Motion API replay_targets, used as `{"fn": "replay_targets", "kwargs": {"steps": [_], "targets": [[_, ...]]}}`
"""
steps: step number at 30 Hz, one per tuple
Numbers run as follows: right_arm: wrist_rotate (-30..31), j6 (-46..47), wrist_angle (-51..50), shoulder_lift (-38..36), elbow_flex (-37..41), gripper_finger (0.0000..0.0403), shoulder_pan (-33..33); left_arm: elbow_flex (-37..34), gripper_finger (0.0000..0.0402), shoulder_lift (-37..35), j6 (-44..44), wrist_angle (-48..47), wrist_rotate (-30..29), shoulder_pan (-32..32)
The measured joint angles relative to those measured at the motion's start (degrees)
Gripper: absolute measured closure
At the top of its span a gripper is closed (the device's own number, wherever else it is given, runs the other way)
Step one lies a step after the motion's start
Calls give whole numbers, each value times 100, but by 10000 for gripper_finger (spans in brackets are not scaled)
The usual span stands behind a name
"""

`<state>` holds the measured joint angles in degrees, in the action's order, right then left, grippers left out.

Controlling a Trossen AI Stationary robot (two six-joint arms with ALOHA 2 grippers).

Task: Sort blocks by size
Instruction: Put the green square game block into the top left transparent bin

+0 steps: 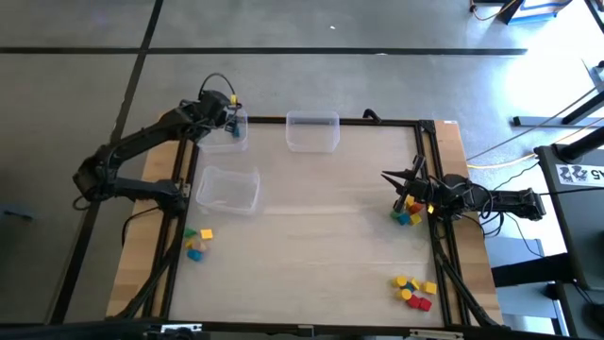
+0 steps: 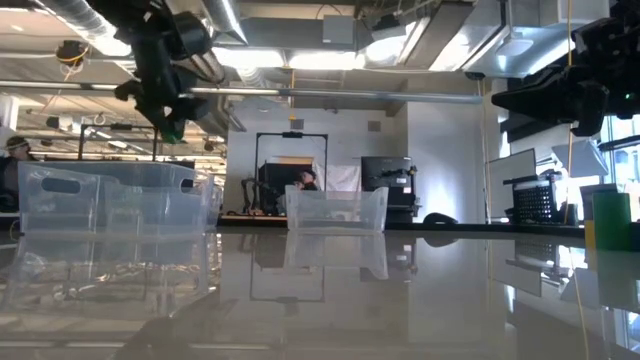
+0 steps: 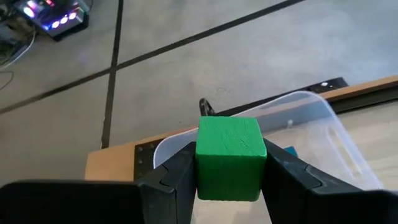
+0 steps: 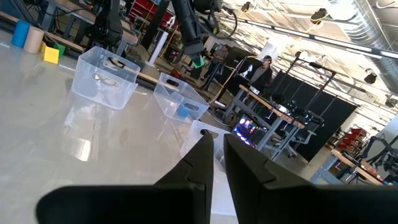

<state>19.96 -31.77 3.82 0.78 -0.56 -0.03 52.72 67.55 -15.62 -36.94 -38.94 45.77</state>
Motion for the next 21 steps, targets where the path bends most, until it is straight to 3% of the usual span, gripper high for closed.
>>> {"fn": "replay_targets", "kwargs": {"steps": [21], "targets": [[-1,175,63,1,-1,359,2,-1020,260,392,-192,1256,109,54]]}}
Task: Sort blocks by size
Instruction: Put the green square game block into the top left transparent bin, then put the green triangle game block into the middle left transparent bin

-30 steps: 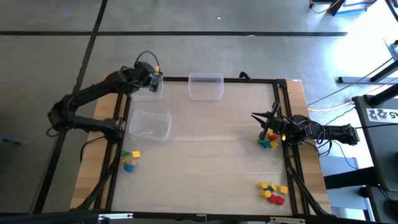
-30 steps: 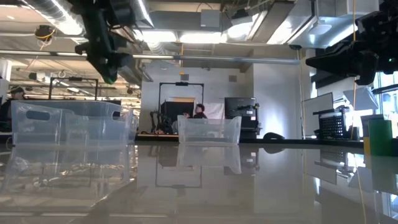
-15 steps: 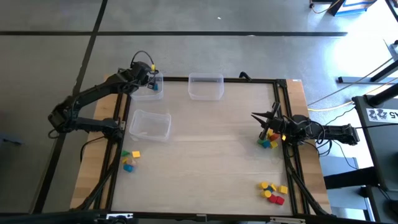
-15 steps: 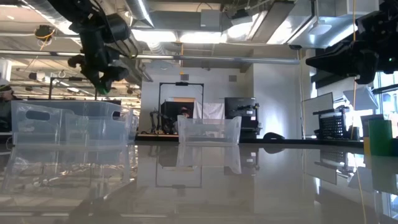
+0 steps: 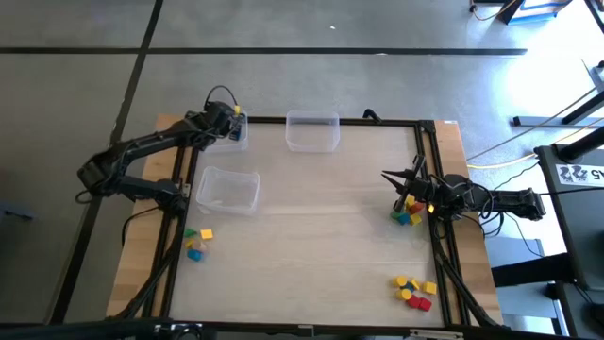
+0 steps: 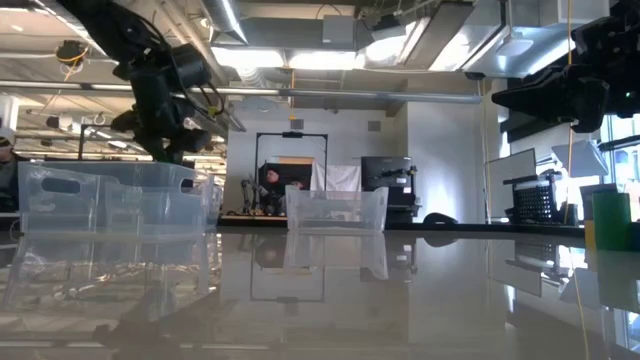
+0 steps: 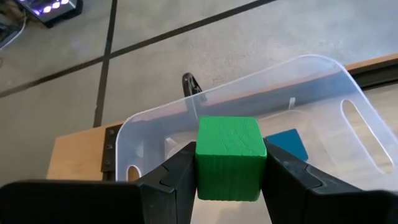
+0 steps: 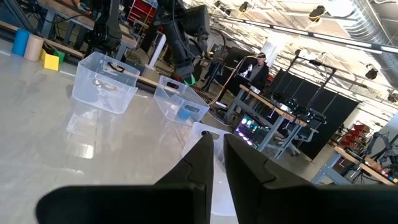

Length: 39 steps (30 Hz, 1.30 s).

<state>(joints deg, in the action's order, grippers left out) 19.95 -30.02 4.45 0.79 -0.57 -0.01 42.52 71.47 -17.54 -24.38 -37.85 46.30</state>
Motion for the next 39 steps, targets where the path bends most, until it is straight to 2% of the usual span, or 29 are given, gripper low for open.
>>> {"fn": "replay_targets", "kwargs": {"steps": [7,18,27,29,35,39], "targets": [[0,-1,4,-1,0,359,-1,-2,254,152,168,113,3,0],[-1,-2,14,0,1,358,0,-2,193,150,302,105,159,-1],[-1,-4,13,-1,-1,359,0,188,200,78,781,-170,256,-168],[-1,-4,13,0,0,359,-1,334,201,35,899,-327,366,-260],[-1,-4,11,-1,1,359,0,846,203,-24,1210,-1021,1212,-666],[-3,-4,8,0,-1,359,0,1192,203,-25,1222,-1628,1491,-1031]]}}
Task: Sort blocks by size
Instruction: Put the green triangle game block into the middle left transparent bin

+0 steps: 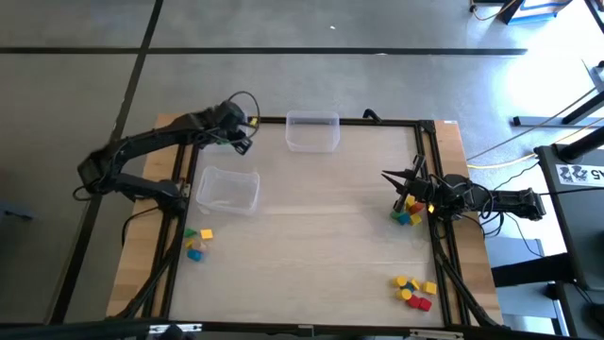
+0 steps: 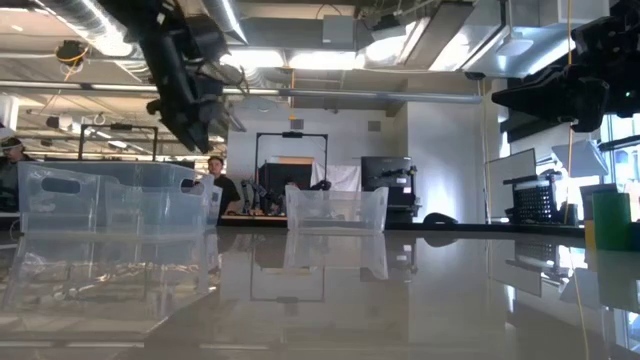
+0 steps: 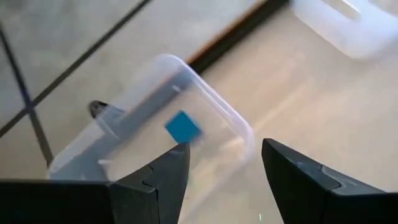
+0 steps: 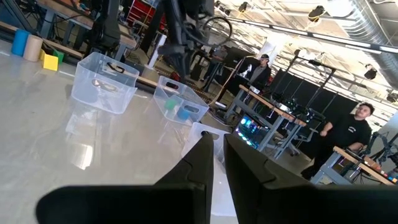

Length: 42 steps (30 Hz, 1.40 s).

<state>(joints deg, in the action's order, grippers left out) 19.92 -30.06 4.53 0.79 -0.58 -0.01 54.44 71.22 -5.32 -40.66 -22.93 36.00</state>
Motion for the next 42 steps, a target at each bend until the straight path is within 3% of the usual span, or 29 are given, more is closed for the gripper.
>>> {"fn": "replay_targets", "kwargs": {"steps": [14,22,30,42], "targets": [[0,-15,-12,1,1,359,0,484,203,0,-164,-2926,478,-1595],[0,-19,-14,-1,0,358,0,484,203,1,-832,-4065,1277,-2319],[0,-22,-17,1,2,359,0,482,203,2,-887,-4479,1460,-3009],[0,-14,-14,-1,2,359,0,480,203,4,-1422,-4741,2296,-3958]]}}
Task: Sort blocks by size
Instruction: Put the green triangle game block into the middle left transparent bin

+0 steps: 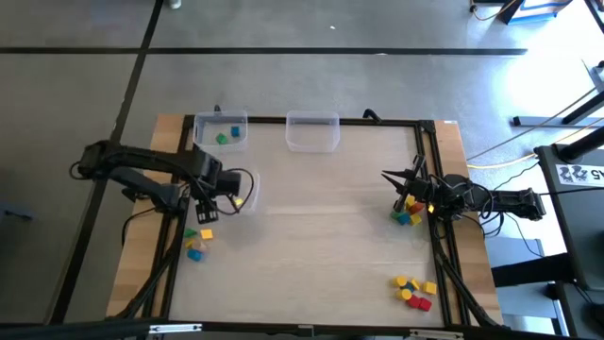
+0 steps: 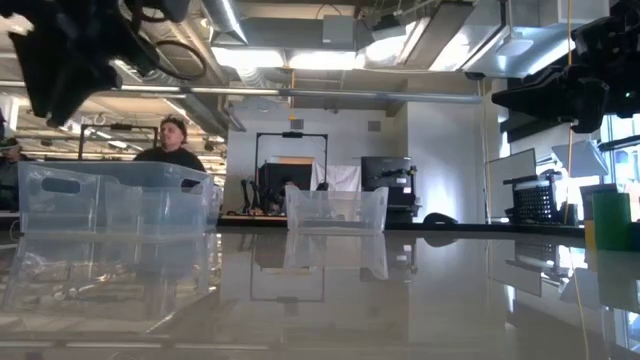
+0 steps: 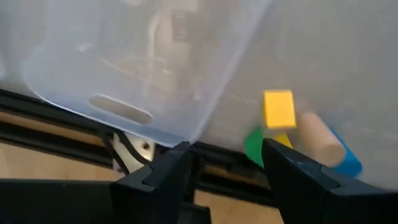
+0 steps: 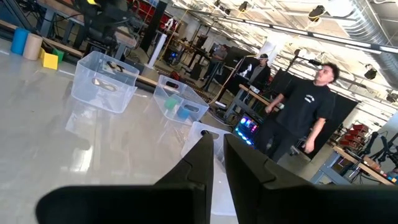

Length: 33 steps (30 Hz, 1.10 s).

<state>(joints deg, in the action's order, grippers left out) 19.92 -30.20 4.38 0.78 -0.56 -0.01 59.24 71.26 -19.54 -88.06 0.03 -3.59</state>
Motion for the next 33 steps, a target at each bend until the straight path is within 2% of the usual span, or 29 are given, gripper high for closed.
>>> {"fn": "replay_targets", "kwargs": {"steps": [8,17,23,29,33], "targets": [[0,1,11,2,-2,359,0,-105,203,7,-524,-90,311,-858],[0,-2,20,2,-2,359,0,-649,203,4,-961,104,1028,-1690],[0,-4,17,0,-2,359,-2,-898,203,4,-1147,693,1035,-2014],[1,-8,11,0,-2,358,0,-1246,203,6,-1448,770,1199,-2221],[35,-13,0,0,-2,359,0,-1509,203,7,-1624,1327,1292,-2325]]}}
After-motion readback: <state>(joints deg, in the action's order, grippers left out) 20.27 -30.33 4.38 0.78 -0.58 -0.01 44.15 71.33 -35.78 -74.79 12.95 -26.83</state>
